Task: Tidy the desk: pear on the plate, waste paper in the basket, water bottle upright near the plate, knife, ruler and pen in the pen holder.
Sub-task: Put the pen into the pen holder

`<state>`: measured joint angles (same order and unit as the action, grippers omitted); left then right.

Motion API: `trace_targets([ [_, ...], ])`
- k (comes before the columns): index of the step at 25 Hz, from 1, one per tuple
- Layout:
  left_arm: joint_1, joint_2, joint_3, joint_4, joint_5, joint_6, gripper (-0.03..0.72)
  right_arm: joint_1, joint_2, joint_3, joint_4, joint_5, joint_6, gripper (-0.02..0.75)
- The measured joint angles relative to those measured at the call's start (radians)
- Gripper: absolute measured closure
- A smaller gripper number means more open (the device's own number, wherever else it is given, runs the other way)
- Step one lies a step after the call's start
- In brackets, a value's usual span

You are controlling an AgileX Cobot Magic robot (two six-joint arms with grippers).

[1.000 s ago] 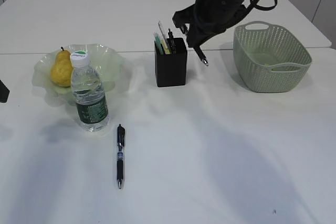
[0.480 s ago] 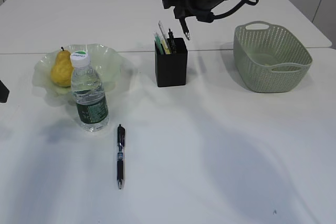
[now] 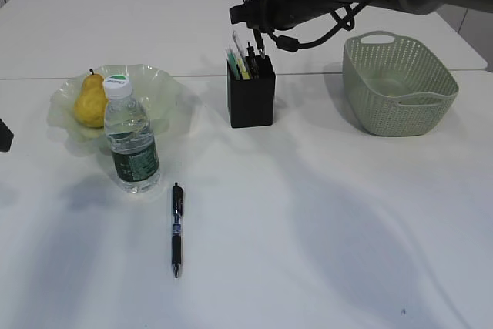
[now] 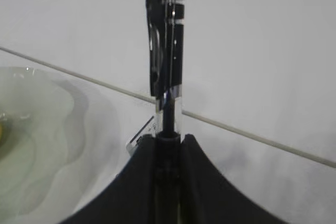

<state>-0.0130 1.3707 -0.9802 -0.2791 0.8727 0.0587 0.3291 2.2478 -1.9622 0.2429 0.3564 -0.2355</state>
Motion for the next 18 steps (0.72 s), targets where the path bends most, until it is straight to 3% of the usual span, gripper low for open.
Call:
trace_targets([
  [18, 0.000, 0.000, 0.000, 0.000, 0.002, 0.000, 0.182, 0.000, 0.119, 0.000, 0.051, -0.152, -0.014, 0.671],
])
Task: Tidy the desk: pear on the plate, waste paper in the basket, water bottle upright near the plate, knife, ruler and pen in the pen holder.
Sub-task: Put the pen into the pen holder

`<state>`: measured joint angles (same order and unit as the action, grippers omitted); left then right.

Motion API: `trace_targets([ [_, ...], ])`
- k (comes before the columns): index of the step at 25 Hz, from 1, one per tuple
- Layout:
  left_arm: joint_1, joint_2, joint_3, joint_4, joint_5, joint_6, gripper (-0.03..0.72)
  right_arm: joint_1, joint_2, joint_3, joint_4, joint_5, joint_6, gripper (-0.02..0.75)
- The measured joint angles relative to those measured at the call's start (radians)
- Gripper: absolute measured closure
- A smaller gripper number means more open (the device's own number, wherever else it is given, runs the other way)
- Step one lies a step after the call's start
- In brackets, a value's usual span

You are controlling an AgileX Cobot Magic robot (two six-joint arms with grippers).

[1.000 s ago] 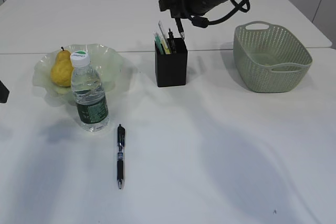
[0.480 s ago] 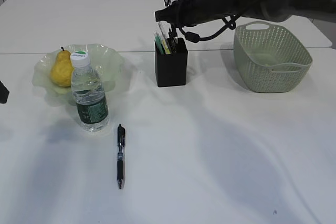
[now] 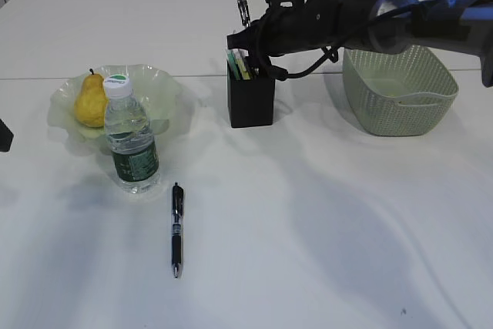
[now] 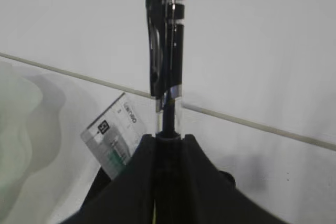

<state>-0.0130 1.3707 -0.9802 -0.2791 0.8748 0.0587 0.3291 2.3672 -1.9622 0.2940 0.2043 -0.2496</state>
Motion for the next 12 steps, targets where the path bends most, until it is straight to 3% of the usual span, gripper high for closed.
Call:
trace_targets([
  [12, 0.000, 0.000, 0.000, 0.000, -0.004, 0.000, 0.182, 0.000, 0.015, 0.000, 0.002, 0.037, 0.000, 0.671],
])
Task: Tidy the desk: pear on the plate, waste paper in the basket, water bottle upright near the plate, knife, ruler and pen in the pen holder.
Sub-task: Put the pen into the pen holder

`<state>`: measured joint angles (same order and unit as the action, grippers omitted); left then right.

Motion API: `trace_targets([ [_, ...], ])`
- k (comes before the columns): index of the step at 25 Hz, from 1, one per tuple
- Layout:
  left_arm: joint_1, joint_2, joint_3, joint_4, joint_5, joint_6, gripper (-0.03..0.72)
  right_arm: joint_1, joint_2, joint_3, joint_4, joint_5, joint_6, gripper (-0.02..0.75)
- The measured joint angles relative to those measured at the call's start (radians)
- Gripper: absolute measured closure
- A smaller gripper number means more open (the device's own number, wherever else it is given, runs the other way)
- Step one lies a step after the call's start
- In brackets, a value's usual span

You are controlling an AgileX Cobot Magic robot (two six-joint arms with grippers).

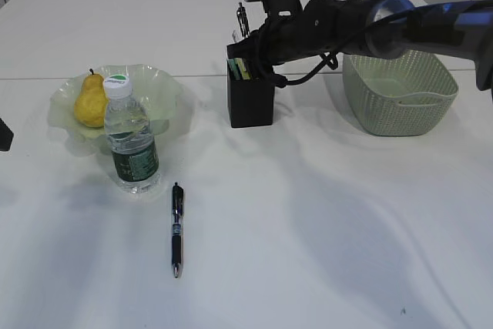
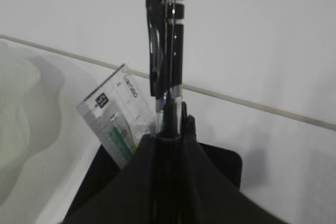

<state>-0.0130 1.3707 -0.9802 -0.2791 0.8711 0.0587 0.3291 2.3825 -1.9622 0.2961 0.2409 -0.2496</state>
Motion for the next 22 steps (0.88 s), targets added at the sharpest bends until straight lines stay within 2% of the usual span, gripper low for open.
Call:
trace_targets([
  [16, 0.000, 0.000, 0.000, 0.000, -0.002, 0.000, 0.182, 0.000, 0.000, 0.000, 0.000, 0.067, 0.000, 0.670],
  [22, 0.000, 0.000, 0.000, 0.000, -0.002, 0.000, 0.182, 0.000, 0.000, 0.000, 0.000, 0.073, 0.000, 0.619],
])
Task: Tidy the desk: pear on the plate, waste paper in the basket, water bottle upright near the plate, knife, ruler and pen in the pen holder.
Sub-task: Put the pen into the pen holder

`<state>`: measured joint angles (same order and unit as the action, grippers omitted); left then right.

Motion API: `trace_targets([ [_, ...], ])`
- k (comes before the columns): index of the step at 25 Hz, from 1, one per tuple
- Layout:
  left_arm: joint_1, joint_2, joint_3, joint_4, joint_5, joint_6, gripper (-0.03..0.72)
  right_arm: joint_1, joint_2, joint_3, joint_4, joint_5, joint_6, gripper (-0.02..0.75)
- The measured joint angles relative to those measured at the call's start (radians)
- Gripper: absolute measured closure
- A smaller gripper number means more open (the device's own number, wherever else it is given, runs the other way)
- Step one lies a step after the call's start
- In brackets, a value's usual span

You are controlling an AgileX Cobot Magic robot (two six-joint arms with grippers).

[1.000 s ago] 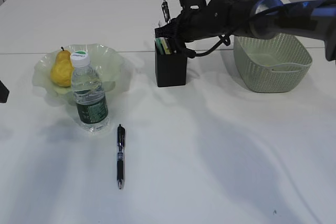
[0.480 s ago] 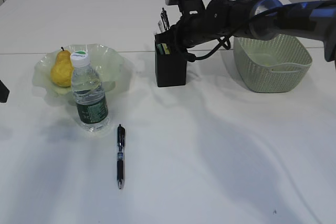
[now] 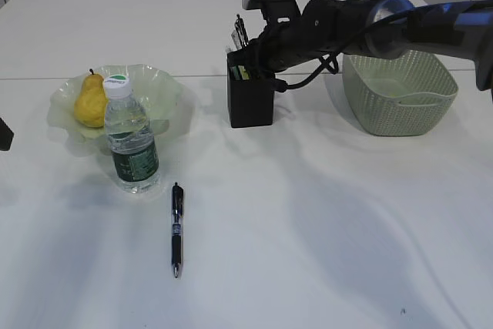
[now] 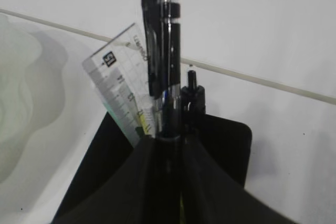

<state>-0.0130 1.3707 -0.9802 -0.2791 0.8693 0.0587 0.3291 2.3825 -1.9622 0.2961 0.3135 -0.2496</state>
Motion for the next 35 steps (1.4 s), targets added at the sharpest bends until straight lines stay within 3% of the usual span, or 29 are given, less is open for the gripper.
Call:
trace_targets([
  [20, 0.000, 0.000, 0.000, 0.000, 0.000, 0.000, 0.182, 0.000, -0.077, 0.000, -0.017, 0.048, 0.000, 0.545],
  [35, 0.000, 0.000, 0.000, 0.000, 0.000, 0.000, 0.182, 0.000, -0.346, 0.000, -0.114, 0.472, 0.071, 0.523],
])
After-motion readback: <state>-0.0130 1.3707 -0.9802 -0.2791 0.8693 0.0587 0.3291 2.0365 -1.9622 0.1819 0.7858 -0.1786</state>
